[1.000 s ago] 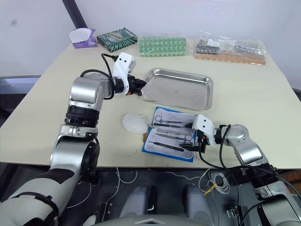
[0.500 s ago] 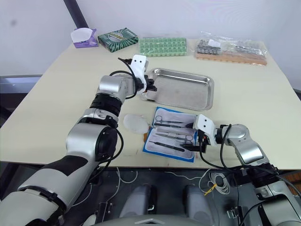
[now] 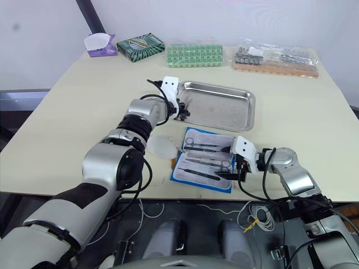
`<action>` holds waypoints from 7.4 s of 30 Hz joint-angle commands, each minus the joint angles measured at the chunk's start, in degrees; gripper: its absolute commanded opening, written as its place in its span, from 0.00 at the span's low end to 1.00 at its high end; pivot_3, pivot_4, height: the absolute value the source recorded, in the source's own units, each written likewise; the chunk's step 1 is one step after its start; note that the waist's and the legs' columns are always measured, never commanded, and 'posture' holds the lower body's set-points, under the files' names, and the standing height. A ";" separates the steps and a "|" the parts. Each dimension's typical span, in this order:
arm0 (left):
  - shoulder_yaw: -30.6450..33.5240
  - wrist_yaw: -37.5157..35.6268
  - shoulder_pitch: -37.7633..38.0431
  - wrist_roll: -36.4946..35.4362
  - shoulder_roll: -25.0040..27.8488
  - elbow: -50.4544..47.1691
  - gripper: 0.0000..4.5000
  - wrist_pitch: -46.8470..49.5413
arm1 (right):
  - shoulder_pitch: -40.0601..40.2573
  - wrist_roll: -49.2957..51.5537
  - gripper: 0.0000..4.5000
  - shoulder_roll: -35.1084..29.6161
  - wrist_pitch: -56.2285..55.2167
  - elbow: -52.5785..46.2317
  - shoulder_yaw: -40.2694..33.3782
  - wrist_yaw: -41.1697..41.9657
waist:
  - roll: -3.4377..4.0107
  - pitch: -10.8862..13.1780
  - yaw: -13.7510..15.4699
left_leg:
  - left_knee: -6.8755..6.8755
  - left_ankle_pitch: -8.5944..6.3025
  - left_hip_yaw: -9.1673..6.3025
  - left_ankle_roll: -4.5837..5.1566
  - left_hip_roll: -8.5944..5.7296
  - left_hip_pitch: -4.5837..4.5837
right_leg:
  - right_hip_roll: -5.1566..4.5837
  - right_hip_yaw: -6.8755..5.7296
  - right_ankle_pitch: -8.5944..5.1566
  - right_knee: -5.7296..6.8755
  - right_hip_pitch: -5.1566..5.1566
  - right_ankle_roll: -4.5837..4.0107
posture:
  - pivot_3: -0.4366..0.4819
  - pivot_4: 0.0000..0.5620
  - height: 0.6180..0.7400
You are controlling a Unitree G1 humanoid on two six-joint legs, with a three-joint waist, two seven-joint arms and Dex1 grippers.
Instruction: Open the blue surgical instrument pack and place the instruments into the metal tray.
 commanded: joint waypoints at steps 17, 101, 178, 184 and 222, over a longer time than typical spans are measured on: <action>-2.70 -12.98 9.17 -6.54 2.37 -34.16 0.29 10.68 | 3.15 -1.58 1.00 -1.28 2.73 3.32 0.52 -0.61 | 0.01 0.00 -0.03 | -0.03 0.00 0.01 -0.02 0.00 0.00 | -0.03 0.01 0.02 -0.01 0.00 -0.05 | 0.48 0.27 1.00; -29.56 -66.11 14.16 10.28 10.95 -16.53 0.41 -38.10 | 8.98 3.89 1.00 0.35 1.07 -6.27 -4.60 -3.72 | 0.06 0.12 -0.05 | -0.11 -0.01 0.09 -0.01 -0.07 -0.13 | -0.27 -0.06 -0.06 -0.09 -0.17 0.02 | 0.48 0.27 1.00; -40.93 -72.46 5.03 22.00 13.93 -33.26 0.02 -20.62 | 4.64 -4.26 1.00 2.90 8.91 -1.73 4.55 -8.02 | 0.07 0.10 -1.43 | -0.12 -0.01 0.02 0.00 0.11 -0.03 | 0.01 0.06 -0.12 -0.05 -0.16 0.09 | 0.48 0.27 1.00; -41.26 -72.96 4.22 23.15 14.14 -33.61 0.02 -19.42 | 4.05 -4.34 1.00 3.26 9.23 -1.30 4.86 -8.08 | 0.07 0.10 -1.62 | -0.13 -0.01 0.01 0.00 0.12 -0.03 | 0.02 0.06 -0.12 -0.05 -0.16 0.09 | 0.48 0.27 1.00; -33.53 -77.24 15.41 18.00 31.37 -51.83 0.02 -9.04 | 3.40 -4.17 1.00 2.03 9.10 -0.27 5.01 -5.97 | 0.07 0.04 -1.76 | -0.15 -0.01 -0.17 -0.01 0.22 0.06 | 0.03 0.09 -0.16 0.01 -0.15 0.01 | 0.48 0.27 1.00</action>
